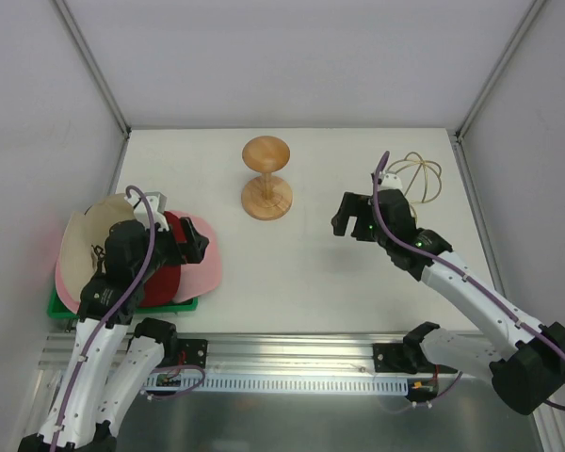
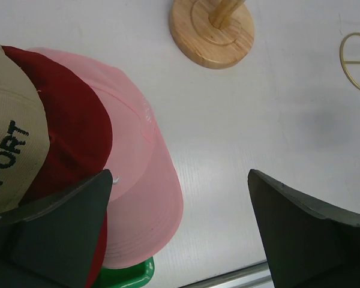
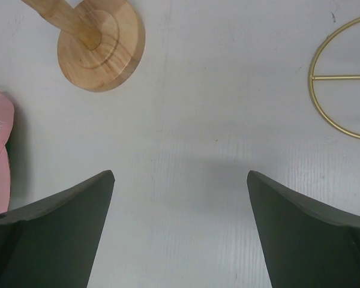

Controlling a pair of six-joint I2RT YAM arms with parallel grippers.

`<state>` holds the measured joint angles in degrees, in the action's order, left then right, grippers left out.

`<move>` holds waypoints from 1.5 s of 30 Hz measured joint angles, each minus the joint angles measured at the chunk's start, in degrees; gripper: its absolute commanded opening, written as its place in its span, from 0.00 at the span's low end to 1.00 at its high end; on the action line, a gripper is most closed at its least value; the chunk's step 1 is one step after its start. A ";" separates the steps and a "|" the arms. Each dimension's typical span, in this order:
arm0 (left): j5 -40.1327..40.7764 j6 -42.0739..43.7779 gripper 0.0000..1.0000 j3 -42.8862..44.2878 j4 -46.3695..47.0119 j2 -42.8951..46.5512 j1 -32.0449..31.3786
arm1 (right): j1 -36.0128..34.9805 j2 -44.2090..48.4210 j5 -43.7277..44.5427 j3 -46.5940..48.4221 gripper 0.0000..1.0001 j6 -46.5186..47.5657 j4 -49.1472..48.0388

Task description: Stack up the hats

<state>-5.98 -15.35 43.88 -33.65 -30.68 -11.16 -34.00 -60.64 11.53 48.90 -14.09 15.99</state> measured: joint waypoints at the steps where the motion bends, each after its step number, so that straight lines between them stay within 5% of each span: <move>1: 0.00 0.00 0.99 0.02 0.00 0.09 -0.02 | -0.02 0.00 0.00 0.00 0.99 0.00 0.09; 10: 2.19 -0.50 0.98 10.62 -1.05 -0.17 -0.02 | -0.13 -0.24 -1.31 0.00 0.99 0.26 0.37; 17: 19.15 -1.18 0.91 21.64 -3.21 -5.55 0.00 | -1.53 -3.65 -4.48 1.29 0.99 0.68 0.92; 26: 37.88 -1.22 0.90 24.96 -7.93 -17.51 3.96 | -4.04 -7.23 -7.45 5.38 0.99 1.29 0.98; 32: 37.05 -1.03 0.90 25.53 -9.07 -21.88 15.98 | -4.72 -9.18 -8.92 6.27 0.99 1.29 1.01; 45: 34.51 -0.44 0.85 26.25 -9.18 -27.80 21.77 | -5.33 -10.25 -9.90 6.38 0.99 1.25 0.98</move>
<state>28.53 -15.79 70.13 -42.83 -58.48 10.61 -39.33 -70.89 1.63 55.29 -12.84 16.97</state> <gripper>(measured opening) 0.869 0.993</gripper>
